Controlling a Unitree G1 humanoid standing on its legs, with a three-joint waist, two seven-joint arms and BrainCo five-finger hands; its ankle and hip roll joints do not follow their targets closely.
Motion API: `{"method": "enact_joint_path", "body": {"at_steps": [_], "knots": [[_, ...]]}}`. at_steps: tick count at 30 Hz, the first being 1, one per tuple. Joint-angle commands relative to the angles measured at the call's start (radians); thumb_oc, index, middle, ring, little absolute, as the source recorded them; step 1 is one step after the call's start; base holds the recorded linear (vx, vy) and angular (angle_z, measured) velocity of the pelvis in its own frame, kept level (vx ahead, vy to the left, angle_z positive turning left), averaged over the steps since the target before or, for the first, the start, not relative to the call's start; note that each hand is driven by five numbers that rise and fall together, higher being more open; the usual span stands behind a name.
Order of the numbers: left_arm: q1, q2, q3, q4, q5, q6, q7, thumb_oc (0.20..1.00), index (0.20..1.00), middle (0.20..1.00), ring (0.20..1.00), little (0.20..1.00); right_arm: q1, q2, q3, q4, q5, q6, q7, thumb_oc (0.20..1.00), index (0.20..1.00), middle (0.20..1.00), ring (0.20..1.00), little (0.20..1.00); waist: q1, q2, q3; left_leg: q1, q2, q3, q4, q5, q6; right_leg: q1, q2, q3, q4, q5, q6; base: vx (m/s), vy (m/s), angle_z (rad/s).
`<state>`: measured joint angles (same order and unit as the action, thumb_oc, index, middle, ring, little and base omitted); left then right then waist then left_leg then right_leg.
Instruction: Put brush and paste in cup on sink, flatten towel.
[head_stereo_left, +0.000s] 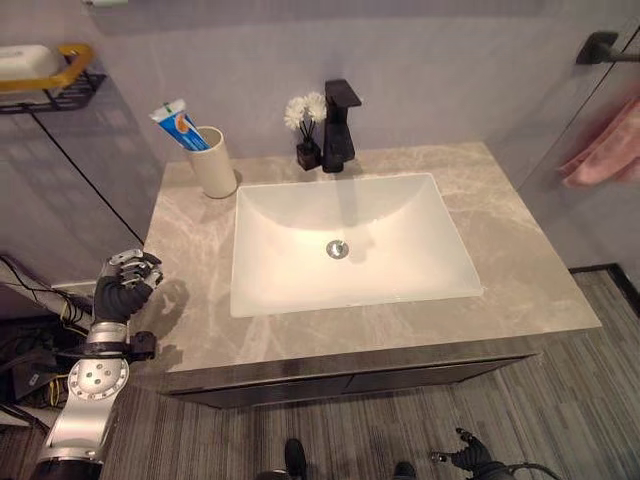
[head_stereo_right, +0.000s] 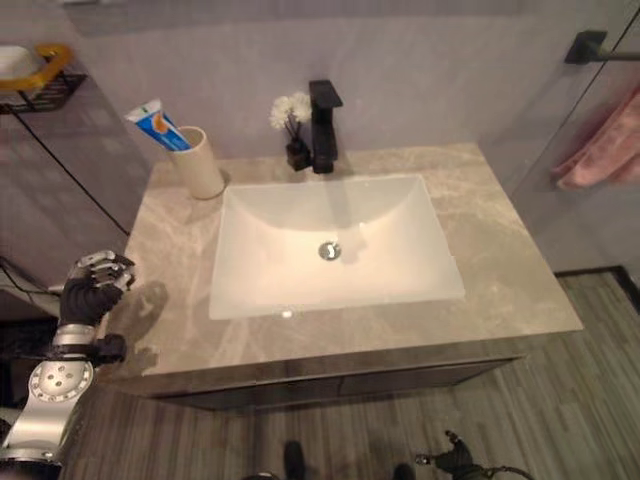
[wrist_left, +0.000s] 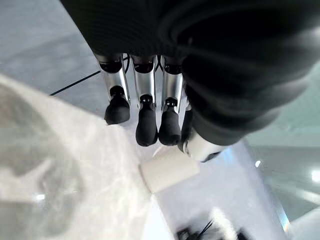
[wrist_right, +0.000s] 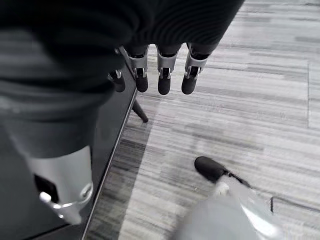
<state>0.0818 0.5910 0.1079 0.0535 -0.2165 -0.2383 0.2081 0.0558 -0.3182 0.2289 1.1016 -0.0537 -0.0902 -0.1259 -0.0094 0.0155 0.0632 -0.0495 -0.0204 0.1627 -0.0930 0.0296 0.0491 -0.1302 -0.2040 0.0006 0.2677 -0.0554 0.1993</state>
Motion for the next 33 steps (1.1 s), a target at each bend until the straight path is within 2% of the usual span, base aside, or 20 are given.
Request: {"method": "enact_joint_path", "body": {"at_steps": [1,5,6,9,10,11,12,13,15,17,18,20,21,22,23,25,27,29,33], "knots": [[-0.018,0.013,0.088,-0.076,0.004,-0.063,-0.009,0.2,0.2,0.2,0.2,0.2,-0.004,-0.026,0.005,0.027,-0.004,-0.023,-0.01,1.0,1.0,1.0,1.0,1.0,0.005,0.001,0.008,0.01,-0.055,-0.067,0.1,-0.081,0.006,0.03,0.102,-0.109,-0.024,0.004,-0.088,0.11,-0.035,0.29],[-0.005,-0.003,0.098,-0.077,-0.016,-0.065,-0.009,0.2,0.2,0.2,0.2,0.2,-0.003,-0.029,0.014,0.054,-0.02,-0.021,-0.008,1.0,1.0,1.0,1.0,1.0,-0.017,-0.002,0.041,0.09,-0.06,-0.093,0.093,-0.099,-0.001,-0.048,0.13,-0.145,-0.084,0.062,-0.088,0.14,-0.04,0.13],[-0.006,-0.017,0.091,-0.068,-0.024,-0.062,-0.011,0.2,0.2,0.2,0.2,0.2,0.0,-0.029,0.014,0.068,-0.024,-0.017,-0.008,1.0,1.0,1.0,1.0,1.0,-0.031,-0.005,0.048,0.134,-0.059,-0.115,0.09,-0.119,-0.002,-0.064,0.144,-0.144,-0.084,0.073,-0.091,0.27,-0.131,0.22],[-0.014,-0.034,0.07,-0.059,-0.024,-0.057,-0.015,0.2,0.2,0.2,0.2,0.2,0.014,-0.027,0.011,0.085,-0.025,-0.015,-0.011,1.0,1.0,1.0,1.0,1.0,-0.04,-0.018,0.044,0.152,-0.059,-0.139,0.108,-0.139,-0.008,-0.005,0.151,-0.138,-0.116,0.054,-0.102,0.18,-0.158,0.38],[-0.016,-0.048,0.06,-0.053,-0.042,-0.061,-0.021,0.2,0.2,0.2,0.2,0.2,0.021,-0.031,0.012,0.104,-0.027,-0.014,-0.011,1.0,1.0,1.0,1.0,1.0,-0.037,-0.023,0.021,0.154,-0.042,-0.138,0.118,-0.147,-0.024,0.034,0.171,-0.128,-0.144,0.036,-0.121,0.19,-0.208,0.48],[-0.015,-0.049,0.06,-0.055,-0.052,-0.062,-0.027,0.2,0.2,0.2,0.2,0.2,0.023,-0.037,0.01,0.111,-0.027,-0.015,-0.012,1.0,1.0,1.0,1.0,1.0,-0.037,-0.024,0.012,0.151,-0.034,-0.142,0.127,-0.149,-0.033,0.052,0.175,-0.139,-0.159,0.033,-0.127,0.27,-0.331,0.48],[-0.025,-0.057,0.047,-0.04,-0.07,-0.065,-0.033,0.2,0.2,0.2,0.2,0.2,0.032,-0.046,0.01,0.112,-0.032,-0.015,-0.014,1.0,1.0,1.0,1.0,1.0,-0.04,-0.03,0.007,0.13,-0.026,-0.143,0.167,-0.141,-0.058,0.08,0.179,-0.154,-0.182,0.028,-0.139,0.16,-0.252,0.44],[-0.036,-0.056,0.043,-0.03,-0.076,-0.066,-0.03,0.2,0.2,0.2,0.2,0.2,0.032,-0.055,0.003,0.109,-0.029,-0.016,-0.018,1.0,1.0,1.0,1.0,1.0,-0.042,-0.035,0.013,0.103,-0.024,-0.14,0.229,-0.121,-0.081,0.093,0.177,-0.168,-0.194,0.029,-0.147,0.11,-0.232,0.43],[-0.053,-0.055,0.034,-0.025,-0.083,-0.068,-0.029,0.2,0.2,0.2,0.2,0.2,0.032,-0.068,-0.013,0.105,-0.014,-0.018,-0.027,1.0,1.0,1.0,1.0,1.0,-0.046,-0.043,0.029,0.043,-0.022,-0.134,0.328,-0.102,-0.105,0.109,0.168,-0.185,-0.208,0.029,-0.158,0.02,-0.125,0.55],[-0.072,-0.062,0.02,-0.015,-0.097,-0.07,-0.019,0.2,0.2,0.2,0.2,0.2,0.036,-0.074,-0.029,0.102,-0.002,-0.015,-0.037,1.0,1.0,1.0,1.0,1.0,-0.05,-0.05,0.039,-0.005,0.008,-0.099,0.35,-0.079,-0.112,0.125,0.157,-0.201,-0.223,0.023,-0.158,0.01,-0.044,0.48],[-0.081,-0.058,0.014,-0.011,-0.101,-0.071,-0.021,0.2,0.2,0.2,0.2,0.2,0.037,-0.078,-0.035,0.105,0.002,-0.014,-0.04,1.0,1.0,1.0,1.0,1.0,-0.051,-0.053,0.04,-0.027,0.028,-0.078,0.315,-0.087,-0.106,0.132,0.145,-0.207,-0.231,0.022,-0.153,0.02,0.009,0.31],[-0.083,-0.058,0.013,-0.01,-0.102,-0.072,-0.021,0.2,0.2,0.2,0.2,0.2,0.037,-0.078,-0.035,0.105,0.002,-0.014,-0.04,1.0,1.0,1.0,1.0,1.0,-0.049,-0.054,0.04,-0.025,0.027,-0.076,0.311,-0.086,-0.105,0.132,0.145,-0.206,-0.232,0.022,-0.152,0.06,0.032,0.23],[-0.087,-0.046,0.005,-0.008,-0.093,-0.069,-0.012,0.2,0.2,0.2,0.2,0.2,0.039,-0.081,-0.046,0.117,0.006,-0.005,-0.054,1.0,1.0,1.0,1.0,1.0,-0.033,-0.051,0.04,-0.076,0.059,-0.101,0.205,-0.034,-0.105,0.155,0.137,-0.195,-0.245,0.019,-0.14,0.15,0.076,0.3],[-0.089,-0.04,0.001,-0.008,-0.09,-0.068,-0.009,0.2,0.2,0.2,0.2,0.2,0.041,-0.079,-0.047,0.119,0.006,-0.006,-0.057,1.0,1.0,1.0,1.0,1.0,-0.027,-0.05,0.043,-0.089,0.078,-0.116,0.16,0.017,-0.117,0.161,0.133,-0.189,-0.242,0.015,-0.139,0.25,0.162,0.15],[-0.098,-0.022,-0.009,-0.013,-0.075,-0.07,0.009,0.2,0.2,0.2,0.2,0.2,0.047,-0.076,-0.045,0.13,0.005,-0.003,-0.064,1.0,1.0,1.0,1.0,1.0,-0.025,-0.041,0.052,-0.12,0.128,-0.111,0.113,0.091,-0.141,0.17,0.118,-0.179,-0.225,0.004,-0.13,0.18,0.153,0.03],[-0.083,-0.014,0.004,-0.02,-0.081,-0.07,-0.001,0.2,0.2,0.2,0.2,0.2,0.041,-0.072,-0.038,0.132,-0.006,-0.002,-0.059,1.0,1.0,1.0,1.0,1.0,-0.024,-0.025,0.047,-0.068,0.115,-0.115,0.105,0.046,-0.127,0.164,0.112,-0.156,-0.199,-0.01,-0.118,0.14,0.185,-0.17],[-0.079,-0.013,0.006,-0.026,-0.079,-0.069,-0.007,0.2,0.2,0.2,0.2,0.2,0.039,-0.071,-0.041,0.136,0.0,-0.004,-0.058,1.0,1.0,1.0,1.0,1.0,-0.023,-0.019,0.046,-0.06,0.107,-0.111,0.099,0.047,-0.125,0.167,0.105,-0.152,-0.194,-0.009,-0.114,0.11,0.153,-0.44],[-0.027,0.001,0.037,-0.055,-0.072,-0.07,-0.025,0.2,0.2,0.2,0.2,0.2,0.044,-0.06,-0.109,0.14,0.057,-0.006,-0.062,1.0,1.0,1.0,1.0,1.0,-0.029,-0.009,0.024,-0.018,0.076,-0.084,0.081,0.02,-0.104,0.179,0.078,-0.124,-0.208,0.007,-0.094,0.17,0.196,-0.52],[0.011,0.026,0.066,-0.07,-0.069,-0.064,-0.04,0.2,0.2,0.2,0.2,0.2,0.046,-0.054,-0.105,0.136,0.034,0.0,-0.052,1.0,1.0,1.0,1.0,1.0,-0.028,-0.002,0.015,-0.001,0.055,-0.054,0.088,-0.005,-0.085,0.186,0.053,-0.099,-0.221,0.015,-0.078,0.1,0.144,-0.39]]}}
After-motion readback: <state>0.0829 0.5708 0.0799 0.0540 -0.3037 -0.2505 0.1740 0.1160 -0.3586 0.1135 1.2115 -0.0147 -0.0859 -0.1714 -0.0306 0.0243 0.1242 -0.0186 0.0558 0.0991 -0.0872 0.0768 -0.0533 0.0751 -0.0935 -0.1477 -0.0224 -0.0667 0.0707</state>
